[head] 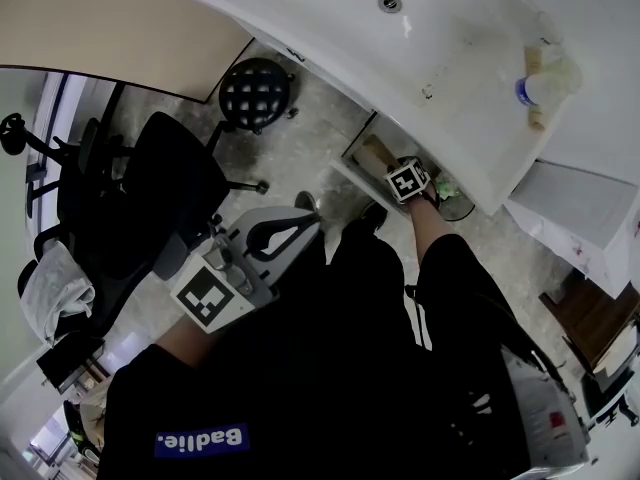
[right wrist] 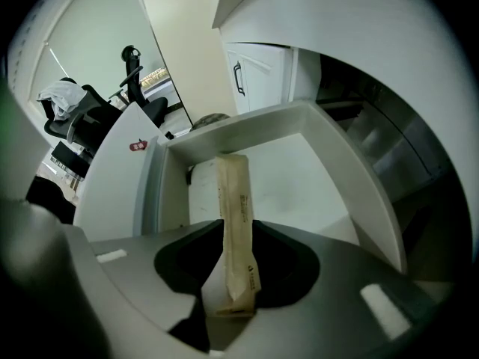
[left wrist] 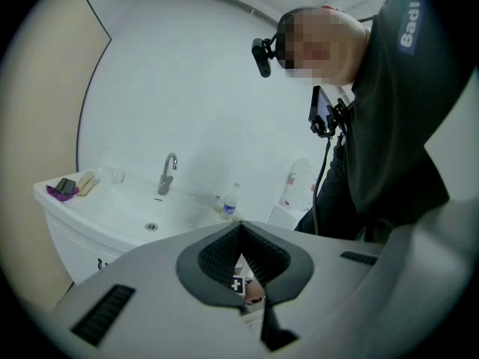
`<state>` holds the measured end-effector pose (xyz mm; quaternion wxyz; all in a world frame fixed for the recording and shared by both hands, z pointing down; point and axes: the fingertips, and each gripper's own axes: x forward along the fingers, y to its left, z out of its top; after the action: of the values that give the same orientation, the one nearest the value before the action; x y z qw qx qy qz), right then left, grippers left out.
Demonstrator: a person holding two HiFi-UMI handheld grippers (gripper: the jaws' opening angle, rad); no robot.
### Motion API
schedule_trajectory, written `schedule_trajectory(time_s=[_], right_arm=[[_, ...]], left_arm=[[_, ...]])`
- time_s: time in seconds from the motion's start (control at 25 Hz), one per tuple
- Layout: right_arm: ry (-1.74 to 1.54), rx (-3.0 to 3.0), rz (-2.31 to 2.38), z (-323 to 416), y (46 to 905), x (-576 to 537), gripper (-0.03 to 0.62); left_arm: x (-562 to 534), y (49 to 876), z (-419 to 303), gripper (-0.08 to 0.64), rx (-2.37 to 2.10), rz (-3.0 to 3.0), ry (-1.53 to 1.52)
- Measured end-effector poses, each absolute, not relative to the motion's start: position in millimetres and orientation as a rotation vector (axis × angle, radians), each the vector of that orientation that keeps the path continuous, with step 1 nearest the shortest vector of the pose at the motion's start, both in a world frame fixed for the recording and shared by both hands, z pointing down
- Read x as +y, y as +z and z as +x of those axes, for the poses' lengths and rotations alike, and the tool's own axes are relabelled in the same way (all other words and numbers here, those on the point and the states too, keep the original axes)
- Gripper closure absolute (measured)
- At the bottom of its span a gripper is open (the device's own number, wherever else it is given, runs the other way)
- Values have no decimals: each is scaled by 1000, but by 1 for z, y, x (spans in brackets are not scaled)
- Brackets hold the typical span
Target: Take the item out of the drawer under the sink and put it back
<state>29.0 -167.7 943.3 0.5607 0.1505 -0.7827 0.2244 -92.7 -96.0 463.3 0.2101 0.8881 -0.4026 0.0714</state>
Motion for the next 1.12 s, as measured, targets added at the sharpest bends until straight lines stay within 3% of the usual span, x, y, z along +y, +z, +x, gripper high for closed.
schedule_trajectory(time_s=[1.12], right_arm=[[656,-2222,918,52,675,-110,502]], left_arm=[[-55,373,-49,554,-786,2726,40]])
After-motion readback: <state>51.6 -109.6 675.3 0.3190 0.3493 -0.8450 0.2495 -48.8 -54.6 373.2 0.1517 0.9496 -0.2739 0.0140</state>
